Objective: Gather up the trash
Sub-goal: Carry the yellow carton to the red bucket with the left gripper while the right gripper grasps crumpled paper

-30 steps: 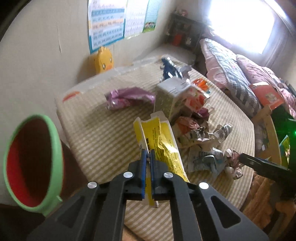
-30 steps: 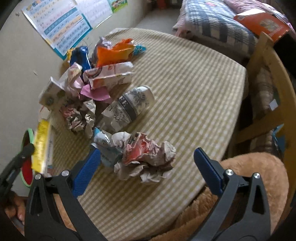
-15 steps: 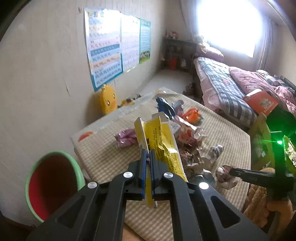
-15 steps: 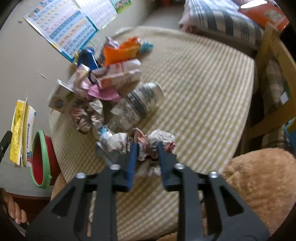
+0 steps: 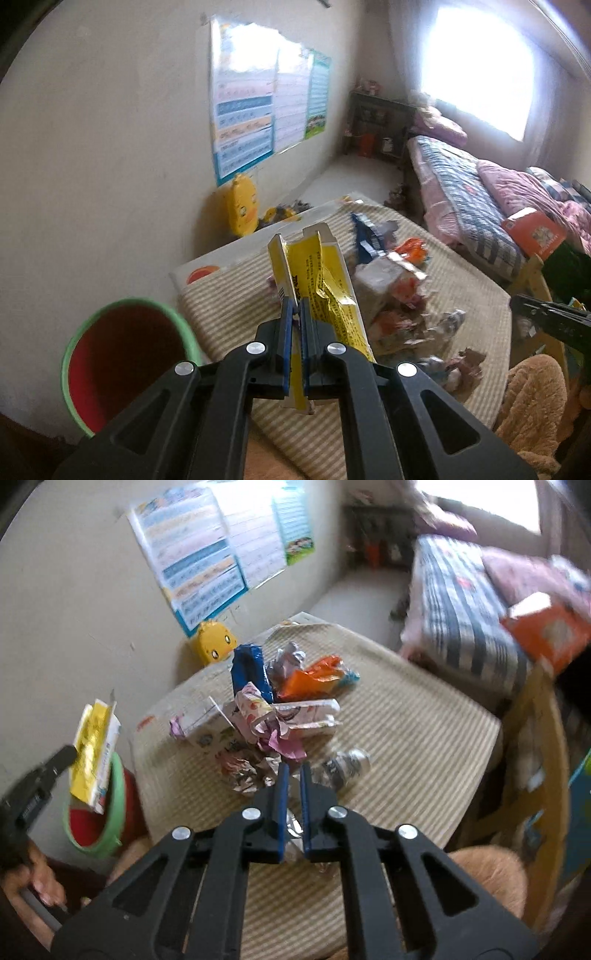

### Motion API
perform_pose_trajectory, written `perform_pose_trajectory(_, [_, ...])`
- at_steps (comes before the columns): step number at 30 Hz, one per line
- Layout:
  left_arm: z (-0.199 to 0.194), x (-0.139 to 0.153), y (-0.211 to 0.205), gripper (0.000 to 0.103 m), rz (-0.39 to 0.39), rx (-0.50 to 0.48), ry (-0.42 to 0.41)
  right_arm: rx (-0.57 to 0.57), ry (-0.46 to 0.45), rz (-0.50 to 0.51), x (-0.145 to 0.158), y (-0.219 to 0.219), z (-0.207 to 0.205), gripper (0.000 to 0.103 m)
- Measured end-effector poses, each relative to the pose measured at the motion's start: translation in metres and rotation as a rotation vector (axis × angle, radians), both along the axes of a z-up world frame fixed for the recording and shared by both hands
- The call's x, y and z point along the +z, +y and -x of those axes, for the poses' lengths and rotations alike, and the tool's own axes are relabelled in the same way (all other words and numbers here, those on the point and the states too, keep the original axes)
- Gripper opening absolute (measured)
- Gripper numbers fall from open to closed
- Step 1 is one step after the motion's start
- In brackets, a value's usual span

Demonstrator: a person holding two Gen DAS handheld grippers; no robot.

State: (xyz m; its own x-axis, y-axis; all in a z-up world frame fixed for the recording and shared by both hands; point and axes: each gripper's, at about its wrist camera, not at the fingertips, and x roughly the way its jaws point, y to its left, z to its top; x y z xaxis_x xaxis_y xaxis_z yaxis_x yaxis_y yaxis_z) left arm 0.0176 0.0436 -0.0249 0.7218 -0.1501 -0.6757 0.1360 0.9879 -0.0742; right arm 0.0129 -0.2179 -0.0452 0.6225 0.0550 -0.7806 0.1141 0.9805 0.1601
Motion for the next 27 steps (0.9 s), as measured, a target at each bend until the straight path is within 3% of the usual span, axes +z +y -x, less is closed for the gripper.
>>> perform_pose_trajectory(1, [-0.001,-0.003,0.008,0.001,0.008,0.014,0.010,-0.012,0.034,-0.007,-0.007,-0.002,-0.004,0.019])
perform_pose_trajectory(2, [-0.001,-0.005,0.016,0.001,0.012,0.028,0.016,-0.023,0.063,-0.024,-0.014,-0.006,-0.005,0.047])
perform_pose_trajectory(4, [0.000,-0.011,0.028,0.001,0.015,0.047,0.030,-0.063,0.146,-0.059,-0.037,-0.015,-0.008,0.085])
perform_pose_trajectory(8, [-0.001,-0.026,0.048,0.001,0.023,0.092,0.069,-0.096,0.264,-0.065,-0.078,-0.016,-0.014,0.085])
perform_pose_trajectory(12, [-0.001,-0.034,0.057,0.001,0.029,0.111,0.087,-0.161,0.355,-0.187,-0.117,-0.027,-0.019,0.085])
perform_pose_trajectory(13, [-0.001,-0.035,0.058,0.001,0.028,0.113,0.086,-0.164,0.358,-0.200,-0.121,-0.028,-0.019,0.080])
perform_pose_trajectory(14, [-0.001,-0.036,0.060,0.001,0.027,0.115,0.085,-0.166,0.365,-0.208,-0.125,-0.029,-0.019,0.060])
perform_pose_trajectory(15, [-0.001,-0.037,0.061,0.001,0.027,0.117,0.087,-0.171,0.361,-0.206,-0.125,-0.028,-0.018,0.051])
perform_pose_trajectory(17, [0.000,-0.040,0.065,0.001,0.028,0.123,0.092,-0.172,0.328,-0.222,-0.116,-0.031,-0.014,0.030])
perform_pose_trajectory(18, [-0.001,-0.042,0.068,0.001,0.028,0.129,0.096,-0.171,0.305,-0.216,-0.107,-0.031,-0.012,0.026])
perform_pose_trajectory(19, [-0.001,-0.043,0.070,0.001,0.027,0.135,0.099,-0.165,0.279,-0.198,-0.097,-0.030,-0.011,0.011])
perform_pose_trajectory(24, [-0.002,-0.051,0.092,0.001,0.008,0.183,0.117,-0.086,0.138,-0.087,-0.046,-0.004,-0.013,0.007])
perform_pose_trajectory(27, [0.002,-0.057,0.111,0.001,-0.007,0.224,0.131,-0.050,0.103,-0.119,-0.030,0.007,-0.018,0.007])
